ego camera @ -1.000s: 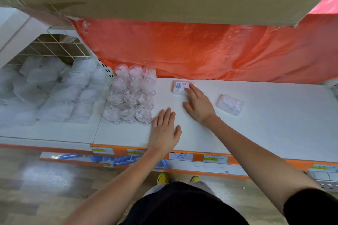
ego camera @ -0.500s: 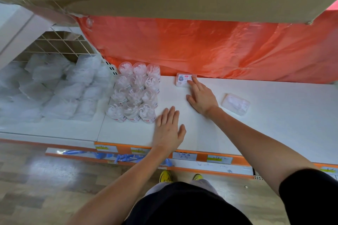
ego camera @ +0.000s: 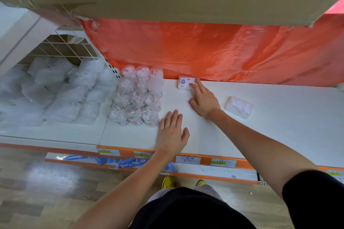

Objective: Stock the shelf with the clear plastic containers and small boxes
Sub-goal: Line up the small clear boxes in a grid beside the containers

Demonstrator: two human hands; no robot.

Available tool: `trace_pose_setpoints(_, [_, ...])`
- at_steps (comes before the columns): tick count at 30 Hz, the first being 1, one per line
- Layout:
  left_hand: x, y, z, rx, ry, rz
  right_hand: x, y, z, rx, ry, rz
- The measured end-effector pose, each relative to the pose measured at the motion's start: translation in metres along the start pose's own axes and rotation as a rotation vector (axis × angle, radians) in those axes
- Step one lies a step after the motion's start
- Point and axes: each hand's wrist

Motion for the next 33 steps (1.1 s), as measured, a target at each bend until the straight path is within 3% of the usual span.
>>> trace_pose_setpoints(7, [-0.002,0.0,-0.001,-0.004,0.003,-0.008,0.002,0.001,-0.028,0.1,0.022,0.104])
trace_pose_setpoints(16, [-0.003,-0.002,-0.002,-0.023,0.011,0.004,0.051,-0.007,-0.094,0.473,0.261,0.13])
trace_pose_setpoints(21, [-0.004,-0.002,-0.002,-0.03,0.016,-0.018,0.076,-0.005,-0.118,0.346,0.361,0.182])
trace_pose_setpoints(27, [-0.006,-0.004,-0.002,-0.019,0.023,-0.08,0.074,-0.001,-0.125,0.354,0.379,0.24])
trace_pose_setpoints(33, [-0.013,0.001,-0.001,0.035,0.05,-0.282,0.052,0.002,-0.13,0.252,0.223,0.412])
Point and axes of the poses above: each hand's wrist, its own z-axis towards the middle knuckle, its own y-axis out of the palm, x = y × z, and after that the axes turned 9 degrees about -x, right-handed
